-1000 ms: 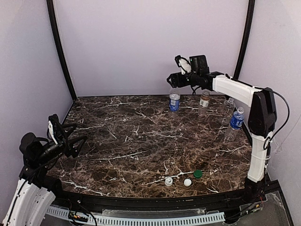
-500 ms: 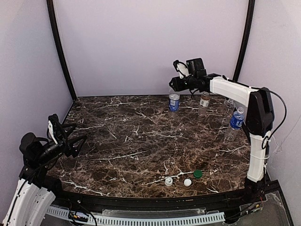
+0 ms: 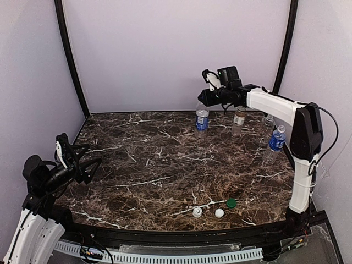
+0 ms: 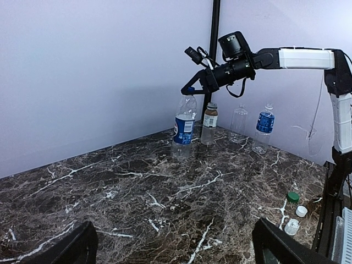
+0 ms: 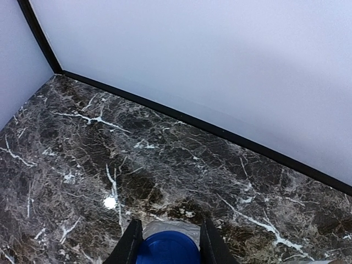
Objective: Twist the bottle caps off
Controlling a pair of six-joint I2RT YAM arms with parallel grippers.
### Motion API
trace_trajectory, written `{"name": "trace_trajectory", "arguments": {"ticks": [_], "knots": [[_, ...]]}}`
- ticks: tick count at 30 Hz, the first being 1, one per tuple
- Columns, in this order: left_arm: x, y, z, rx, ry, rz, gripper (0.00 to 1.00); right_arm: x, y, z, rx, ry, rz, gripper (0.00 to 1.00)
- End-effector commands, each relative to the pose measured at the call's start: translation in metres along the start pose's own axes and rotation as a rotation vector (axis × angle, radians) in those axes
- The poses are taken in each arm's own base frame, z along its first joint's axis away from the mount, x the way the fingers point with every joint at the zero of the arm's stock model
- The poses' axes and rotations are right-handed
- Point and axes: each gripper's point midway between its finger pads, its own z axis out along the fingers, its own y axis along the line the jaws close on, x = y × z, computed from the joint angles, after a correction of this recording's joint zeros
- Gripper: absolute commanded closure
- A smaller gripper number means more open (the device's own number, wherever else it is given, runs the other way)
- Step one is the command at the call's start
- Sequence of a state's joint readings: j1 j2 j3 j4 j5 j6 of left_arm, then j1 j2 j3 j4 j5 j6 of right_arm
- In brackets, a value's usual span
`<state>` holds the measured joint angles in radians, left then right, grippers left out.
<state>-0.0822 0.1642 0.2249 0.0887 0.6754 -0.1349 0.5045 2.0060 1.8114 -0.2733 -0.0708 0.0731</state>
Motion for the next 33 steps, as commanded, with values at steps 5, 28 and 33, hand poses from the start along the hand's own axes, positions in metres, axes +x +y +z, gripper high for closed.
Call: {"name": "trace_trajectory", "arguments": {"ticks": [5, 28, 33], "knots": [[-0.002, -0.008, 0.002, 0.057, 0.033, 0.019, 0.05, -0.061, 0.19, -0.111, -0.434, -0.225, 0.01, 1.0], [-0.012, -0.055, 0.019, 0.373, 0.461, 0.176, 0.13, -0.046, 0.418, -0.188, -0.96, -0.335, 0.025, 1.0], [-0.01, -0.05, 0.025, 0.353, 0.471, 0.18, 0.19, -0.046, 0.416, -0.192, -0.97, -0.356, 0.051, 1.0]]}}
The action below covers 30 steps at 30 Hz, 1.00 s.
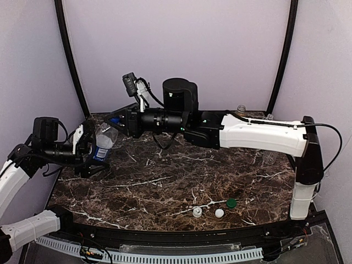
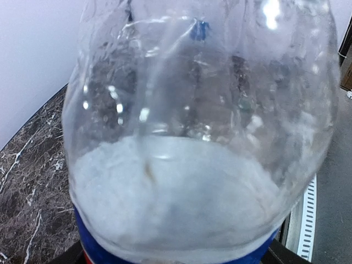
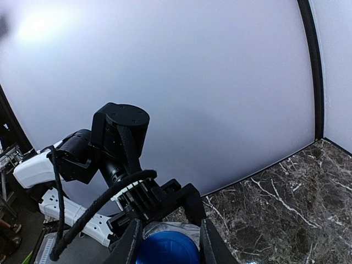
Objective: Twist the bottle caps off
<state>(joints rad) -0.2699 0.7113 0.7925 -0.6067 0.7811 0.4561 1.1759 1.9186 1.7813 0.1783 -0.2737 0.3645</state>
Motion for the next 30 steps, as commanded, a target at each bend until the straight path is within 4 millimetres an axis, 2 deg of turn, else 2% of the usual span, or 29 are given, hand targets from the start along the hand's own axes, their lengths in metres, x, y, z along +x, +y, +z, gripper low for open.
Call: {"name": "trace_trajectory", "arguments": {"ticks": [1, 3, 4, 7, 9, 11, 13, 14, 16, 17, 22, 23, 24, 25, 26, 30], "knots": [[-0.009, 0.004, 0.0, -0.014, -0.011, 0.015, 0.2, -0.02, 0.014, -0.007, -0.044, -0.081, 0.013, 1.0], [-0.015, 0.004, -0.001, -0.015, -0.024, 0.021, 0.27, -0.017, 0.011, -0.006, -0.033, -0.075, 0.016, 1.0], [-0.018, 0.004, -0.003, -0.019, -0.029, 0.032, 0.34, -0.016, 0.01, -0.006, -0.029, -0.073, 0.017, 1.0], [-0.021, 0.005, -0.005, -0.033, -0.029, 0.065, 0.42, -0.01, 0.007, -0.006, -0.021, -0.05, 0.023, 1.0], [-0.019, 0.01, -0.006, -0.064, -0.016, 0.087, 0.46, -0.009, 0.005, -0.007, -0.014, -0.031, 0.031, 0.79], [-0.011, 0.03, -0.008, -0.176, 0.037, 0.101, 0.53, -0.007, 0.002, -0.01, -0.01, -0.017, 0.044, 0.64], [-0.008, 0.048, -0.012, -0.275, 0.083, 0.142, 0.59, -0.008, -0.002, -0.015, -0.001, -0.002, 0.055, 0.4], [-0.011, 0.052, -0.015, -0.305, 0.091, 0.167, 0.6, -0.008, -0.003, -0.017, 0.005, 0.01, 0.059, 0.24], [-0.016, 0.064, -0.024, -0.383, 0.127, 0.255, 0.62, -0.011, -0.006, -0.026, 0.02, 0.023, 0.066, 0.09], [-0.02, 0.07, -0.03, -0.426, 0.153, 0.329, 0.63, -0.012, -0.009, -0.03, 0.03, 0.03, 0.074, 0.04], [-0.036, 0.095, -0.048, -0.613, 0.271, 0.636, 0.67, -0.008, -0.025, -0.044, 0.081, 0.079, 0.179, 0.01], [-0.042, 0.117, -0.062, -0.769, 0.334, 0.724, 0.68, -0.006, -0.033, -0.045, 0.095, 0.08, 0.205, 0.01], [-0.049, 0.12, -0.062, -0.82, 0.342, 0.788, 0.69, -0.006, -0.04, -0.045, 0.103, 0.081, 0.227, 0.01], [-0.058, 0.132, -0.072, -0.932, 0.384, 0.892, 0.7, -0.004, -0.045, -0.043, 0.106, 0.083, 0.245, 0.01], [-0.062, 0.132, -0.073, -0.953, 0.411, 0.984, 0.69, -0.004, -0.047, -0.041, 0.1, 0.083, 0.257, 0.01], [-0.089, 0.134, -0.085, -1.079, 0.374, 1.084, 0.68, -0.003, -0.048, -0.031, 0.073, 0.086, 0.269, 0.01]]}}
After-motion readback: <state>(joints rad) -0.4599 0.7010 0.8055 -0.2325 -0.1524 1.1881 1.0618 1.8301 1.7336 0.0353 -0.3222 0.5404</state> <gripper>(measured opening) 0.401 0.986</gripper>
